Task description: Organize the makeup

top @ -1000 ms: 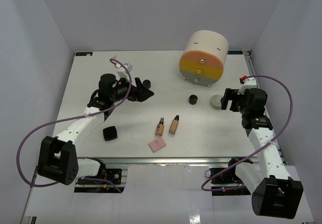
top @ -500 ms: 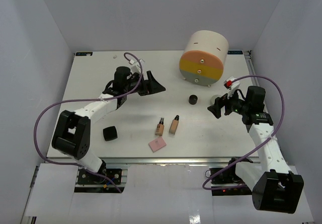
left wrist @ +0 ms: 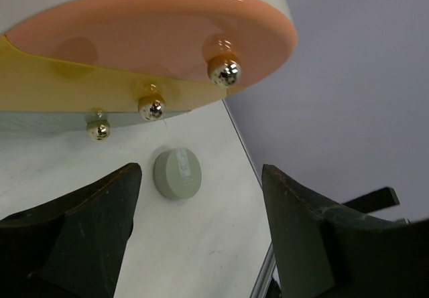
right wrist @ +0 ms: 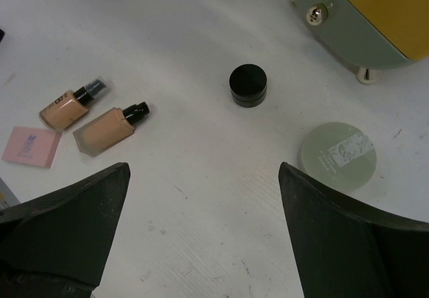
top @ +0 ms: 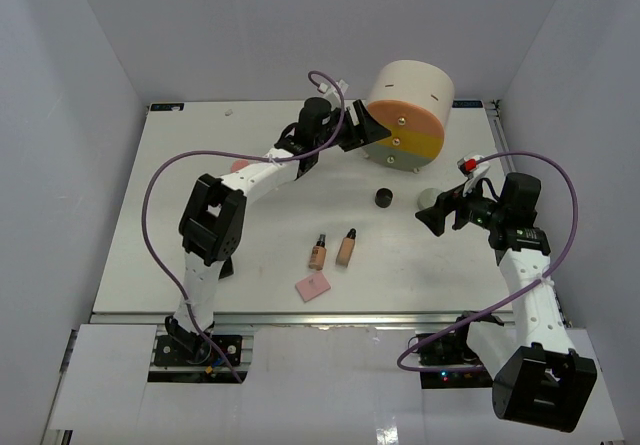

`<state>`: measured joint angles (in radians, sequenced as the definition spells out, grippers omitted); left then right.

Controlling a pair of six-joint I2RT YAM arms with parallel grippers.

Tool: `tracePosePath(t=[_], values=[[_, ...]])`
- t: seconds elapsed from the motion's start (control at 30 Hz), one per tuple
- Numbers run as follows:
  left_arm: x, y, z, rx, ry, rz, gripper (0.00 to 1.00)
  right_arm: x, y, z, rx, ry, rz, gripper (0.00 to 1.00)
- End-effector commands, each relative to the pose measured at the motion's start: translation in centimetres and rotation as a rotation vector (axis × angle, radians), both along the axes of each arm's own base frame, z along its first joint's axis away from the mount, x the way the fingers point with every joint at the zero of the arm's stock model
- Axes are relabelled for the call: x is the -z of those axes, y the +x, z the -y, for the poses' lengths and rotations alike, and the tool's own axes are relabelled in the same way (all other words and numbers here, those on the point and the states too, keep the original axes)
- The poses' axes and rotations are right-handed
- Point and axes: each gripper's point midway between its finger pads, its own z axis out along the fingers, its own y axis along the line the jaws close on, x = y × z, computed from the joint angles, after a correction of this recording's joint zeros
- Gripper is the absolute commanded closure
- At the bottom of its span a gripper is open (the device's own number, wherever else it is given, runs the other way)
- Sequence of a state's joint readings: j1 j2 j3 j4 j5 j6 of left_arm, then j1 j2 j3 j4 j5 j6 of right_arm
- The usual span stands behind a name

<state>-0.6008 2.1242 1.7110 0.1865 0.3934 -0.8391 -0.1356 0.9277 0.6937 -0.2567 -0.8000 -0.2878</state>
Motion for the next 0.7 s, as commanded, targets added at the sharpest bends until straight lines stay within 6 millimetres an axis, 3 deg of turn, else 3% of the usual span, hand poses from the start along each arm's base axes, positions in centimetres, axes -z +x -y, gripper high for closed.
tracePosePath(t=[0.0,0.23,0.67], values=[[-3.6,2.2,1.1,-0.118,-0.077,0.009,0.24,-1.9,0.3,-0.2,-0.01,0.02,0.065,0.0],[-3.9,3.9,2.5,-0.177,-0.114,-0.01,0.31,-1.9,0.4,-0.1,-0.001,0.024,0.067,0.04],[-3.1,4.3,4.9,-0.158,-0.17,-0.08,0.39,-1.7,0.6,0.0,0.009,0.026,0.06,0.05]])
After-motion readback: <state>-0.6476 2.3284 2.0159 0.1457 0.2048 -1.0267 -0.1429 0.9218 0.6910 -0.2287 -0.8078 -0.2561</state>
